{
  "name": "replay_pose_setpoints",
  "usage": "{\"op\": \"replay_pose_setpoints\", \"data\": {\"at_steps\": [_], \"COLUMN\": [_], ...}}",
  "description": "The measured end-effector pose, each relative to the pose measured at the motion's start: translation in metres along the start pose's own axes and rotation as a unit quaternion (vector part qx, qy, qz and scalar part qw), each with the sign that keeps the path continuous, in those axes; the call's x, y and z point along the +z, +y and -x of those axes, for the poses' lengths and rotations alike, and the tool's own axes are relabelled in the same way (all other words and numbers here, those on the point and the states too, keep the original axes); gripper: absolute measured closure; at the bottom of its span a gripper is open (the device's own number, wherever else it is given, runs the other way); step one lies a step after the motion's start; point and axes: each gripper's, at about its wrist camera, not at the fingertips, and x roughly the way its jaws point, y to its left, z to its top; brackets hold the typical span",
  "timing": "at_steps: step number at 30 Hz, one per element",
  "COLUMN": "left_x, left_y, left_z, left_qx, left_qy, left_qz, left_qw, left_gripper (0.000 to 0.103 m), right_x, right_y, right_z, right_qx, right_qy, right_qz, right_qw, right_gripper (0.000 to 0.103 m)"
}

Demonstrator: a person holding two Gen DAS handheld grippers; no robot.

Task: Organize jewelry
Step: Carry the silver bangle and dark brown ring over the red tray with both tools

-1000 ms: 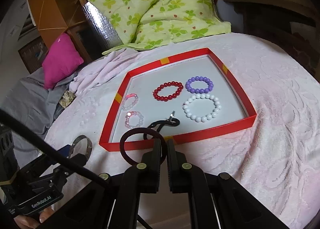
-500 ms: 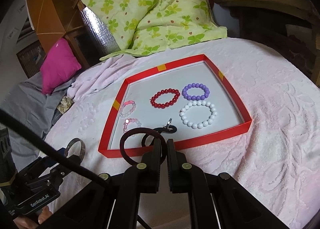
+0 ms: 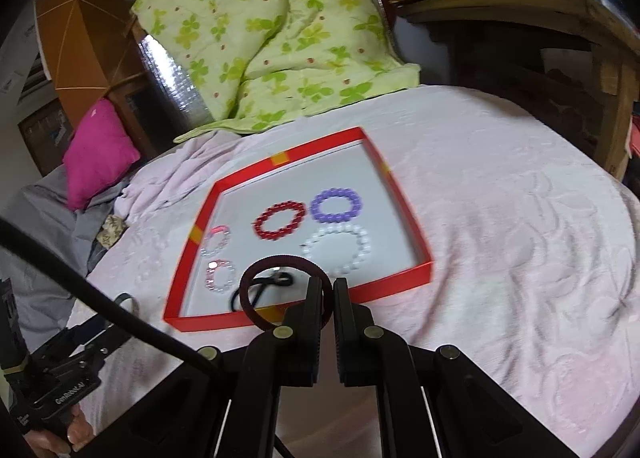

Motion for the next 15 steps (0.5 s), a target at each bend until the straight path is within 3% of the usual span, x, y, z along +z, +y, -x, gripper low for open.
{"op": "replay_pose_setpoints", "data": {"at_steps": [15], "left_x": [-0.005], "left_y": [-0.014], "left_z": [0.032], "left_qx": [0.028], "left_qy": [-0.02], "left_qz": [-0.02], "left_qw": [0.9992], "left_gripper": [0.041], "right_x": [0.005], "right_y": [-0.041], "right_z": [0.024], "right_qx": [-0.008], "right_qy": [-0.022], "right_qz": [-0.037], "right_qw": [0.999], "right_gripper": [0.097]}}
